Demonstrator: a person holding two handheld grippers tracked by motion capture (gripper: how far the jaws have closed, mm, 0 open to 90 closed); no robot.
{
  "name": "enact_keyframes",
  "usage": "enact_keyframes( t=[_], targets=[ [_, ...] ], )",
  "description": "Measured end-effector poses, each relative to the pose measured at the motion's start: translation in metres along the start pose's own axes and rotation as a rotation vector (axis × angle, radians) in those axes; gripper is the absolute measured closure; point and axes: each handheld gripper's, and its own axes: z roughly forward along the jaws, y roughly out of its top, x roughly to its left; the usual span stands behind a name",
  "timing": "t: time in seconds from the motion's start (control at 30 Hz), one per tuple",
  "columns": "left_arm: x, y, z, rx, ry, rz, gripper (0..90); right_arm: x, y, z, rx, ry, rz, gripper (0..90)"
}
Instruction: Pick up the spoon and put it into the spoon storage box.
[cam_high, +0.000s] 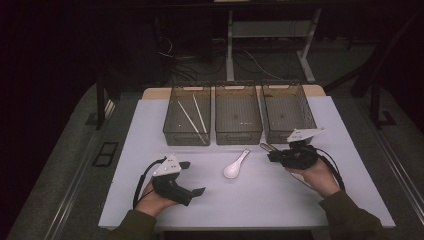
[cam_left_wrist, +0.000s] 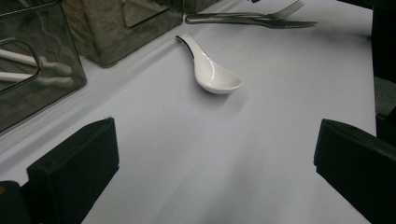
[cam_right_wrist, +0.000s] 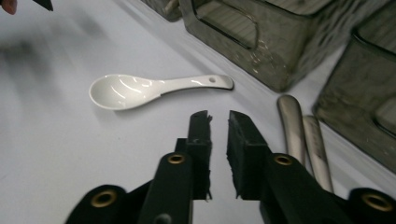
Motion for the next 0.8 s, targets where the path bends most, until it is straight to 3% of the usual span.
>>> enact_keyframes(
  t=[0.13, 0.47, 0.8],
  targets=[
    [0.000, 0.000, 0.000, 0.001, -0.001, 0.001, 0.0, 0.003, 0.011, 0.010, -0.016, 0.014, -0.016, 89.6],
    [0.000, 0.000, 0.000, 0.001, -0.002, 0.001, 0.0, 0.007, 0.039, 0.037, -0.046, 0.039, -0.026, 89.7],
    [0.000, 0.000, 0.000, -0.004, -0.004, 0.000, 0.0, 0.008, 0.057, 0.074, -0.019, 0.022, -0.043, 89.7]
  ],
)
